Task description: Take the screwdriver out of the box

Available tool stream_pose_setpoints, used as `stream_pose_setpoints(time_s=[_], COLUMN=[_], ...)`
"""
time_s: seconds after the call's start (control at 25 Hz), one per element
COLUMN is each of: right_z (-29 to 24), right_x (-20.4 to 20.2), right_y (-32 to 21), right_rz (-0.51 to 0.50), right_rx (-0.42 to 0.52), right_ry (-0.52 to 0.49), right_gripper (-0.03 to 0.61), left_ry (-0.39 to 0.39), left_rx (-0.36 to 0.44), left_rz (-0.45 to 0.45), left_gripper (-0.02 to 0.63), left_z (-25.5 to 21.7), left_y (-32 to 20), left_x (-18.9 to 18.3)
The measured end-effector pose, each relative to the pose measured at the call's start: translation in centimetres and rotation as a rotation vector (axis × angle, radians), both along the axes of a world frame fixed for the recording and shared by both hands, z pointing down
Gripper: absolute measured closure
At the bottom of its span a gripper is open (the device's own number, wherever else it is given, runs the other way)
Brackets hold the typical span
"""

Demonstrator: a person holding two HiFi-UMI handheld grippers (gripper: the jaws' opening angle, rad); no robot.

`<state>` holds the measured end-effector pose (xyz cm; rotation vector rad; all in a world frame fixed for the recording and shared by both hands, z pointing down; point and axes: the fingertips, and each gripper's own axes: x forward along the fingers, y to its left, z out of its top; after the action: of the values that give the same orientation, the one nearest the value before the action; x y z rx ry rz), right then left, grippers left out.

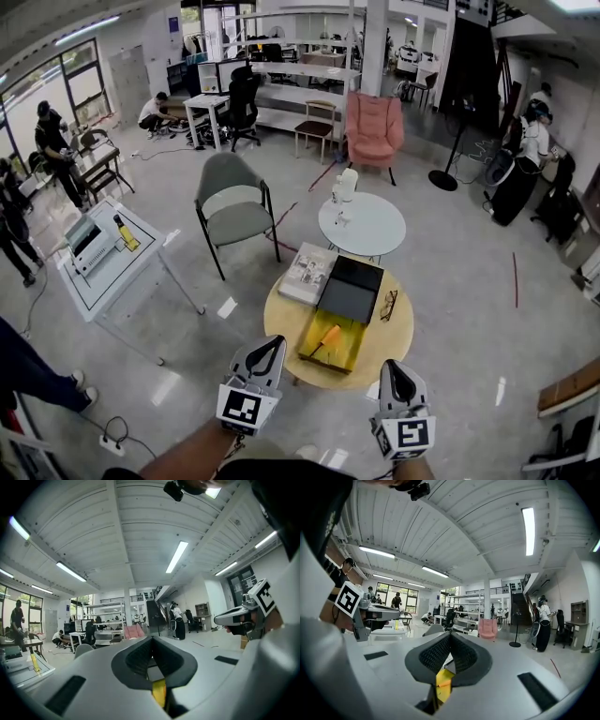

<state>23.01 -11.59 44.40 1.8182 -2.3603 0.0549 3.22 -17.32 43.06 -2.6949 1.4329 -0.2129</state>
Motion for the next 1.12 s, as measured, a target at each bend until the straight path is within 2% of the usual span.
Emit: stream_pose_setpoints(time_s=[0.28, 0.6, 1.12], right_z=[-0.3, 1.3, 4.9], right_x=[1.0, 1.0, -0.9], right_y=[-0.8, -2.2, -8.0], right_rz=[-0.007, 0.001, 0.037], right_rx=[0.001, -0.051, -0.126], right_ry=[-0.016, 0.003, -0.041], right_gripper=[0.565, 0.565, 0.563], left_ry=[-0.023, -0.033, -0.033], left_rx=[0.02, 0.026, -0.015], left_rz=[0.016, 0.04, 0.07], left_gripper=[0.601, 0.601, 0.601], left_z=[-0.5, 0.0, 2.3], left_y=[0.0, -1.1, -7.2], left_x=[1.2, 2.2, 1.4])
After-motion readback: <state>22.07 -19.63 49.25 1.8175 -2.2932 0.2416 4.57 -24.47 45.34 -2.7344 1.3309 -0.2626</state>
